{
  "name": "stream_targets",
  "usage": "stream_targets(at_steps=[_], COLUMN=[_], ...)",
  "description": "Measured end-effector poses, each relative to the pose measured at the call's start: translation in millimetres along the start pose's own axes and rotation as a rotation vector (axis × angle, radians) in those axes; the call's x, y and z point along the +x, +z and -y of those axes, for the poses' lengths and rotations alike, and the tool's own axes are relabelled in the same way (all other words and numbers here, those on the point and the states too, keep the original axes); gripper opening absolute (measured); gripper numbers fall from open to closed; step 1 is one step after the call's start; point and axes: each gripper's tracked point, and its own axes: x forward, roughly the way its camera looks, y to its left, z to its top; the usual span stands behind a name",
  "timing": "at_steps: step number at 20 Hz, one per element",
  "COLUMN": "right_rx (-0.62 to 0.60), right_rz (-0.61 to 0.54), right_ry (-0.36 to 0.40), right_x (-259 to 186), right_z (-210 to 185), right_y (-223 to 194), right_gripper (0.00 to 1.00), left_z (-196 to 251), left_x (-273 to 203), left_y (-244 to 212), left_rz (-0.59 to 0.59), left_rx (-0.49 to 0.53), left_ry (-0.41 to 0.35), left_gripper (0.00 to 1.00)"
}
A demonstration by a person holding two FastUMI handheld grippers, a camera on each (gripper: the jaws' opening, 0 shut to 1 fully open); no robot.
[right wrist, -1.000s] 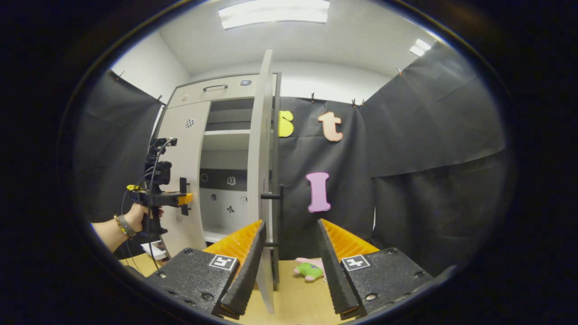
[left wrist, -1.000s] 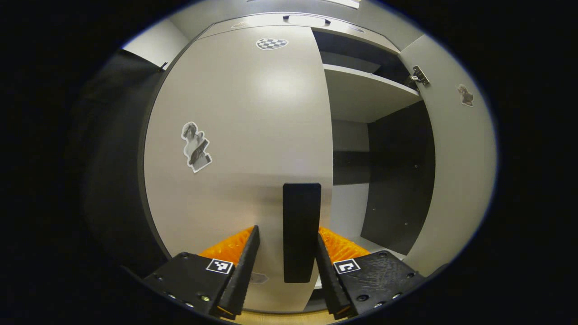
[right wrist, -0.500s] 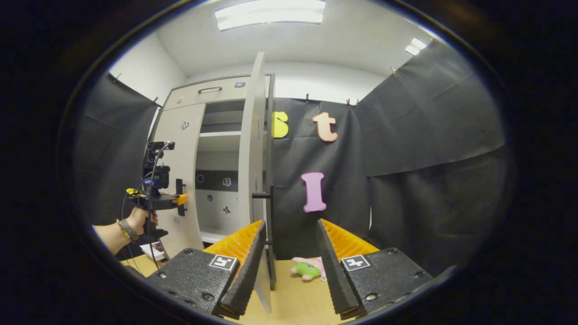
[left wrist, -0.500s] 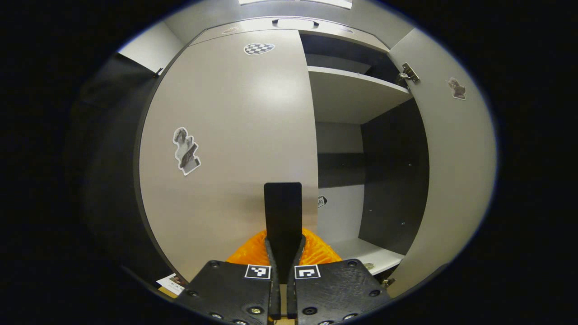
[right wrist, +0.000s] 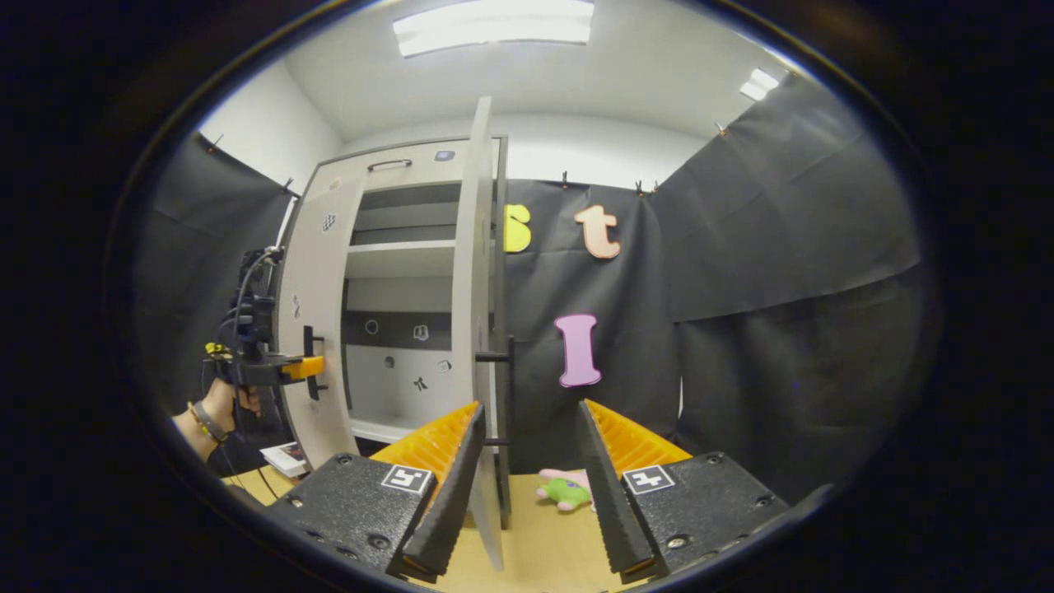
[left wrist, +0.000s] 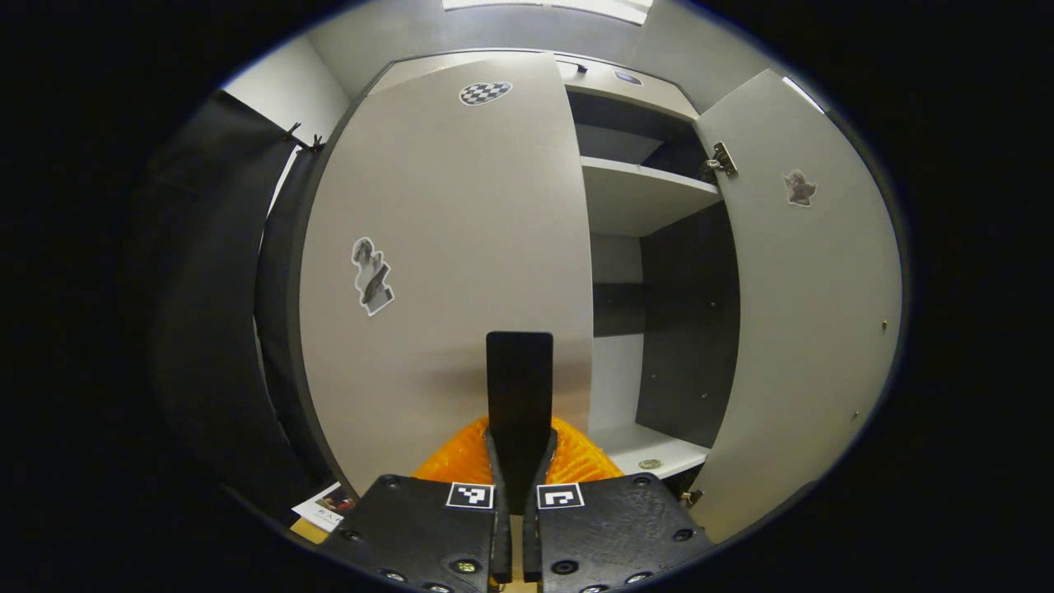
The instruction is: Open the right door of the double-door shoe cabinet with the right hand, and open the left door with the left hand.
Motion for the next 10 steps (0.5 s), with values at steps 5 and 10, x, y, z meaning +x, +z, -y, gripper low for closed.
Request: stream_targets(at_steps=[5, 10], right_rx=[-0.016, -0.024], right_rz=[0.001, 0.016], right_ry=[0.026, 0.032], right_x=[-1.0, -2.7], right_z=[-17.5, -24.5], right_y=[-0.3, 4.6], right_gripper=[0.71, 0.70], left_z=[-16.0, -52.3], left_x=[-38.1, -81.6], left_y=[-3.6, -1.1], left_rz=[0.004, 0.004], left_rx=[-0.004, 0.002], left_ry=[0.007, 0.027], left_gripper=[0.05, 0.04])
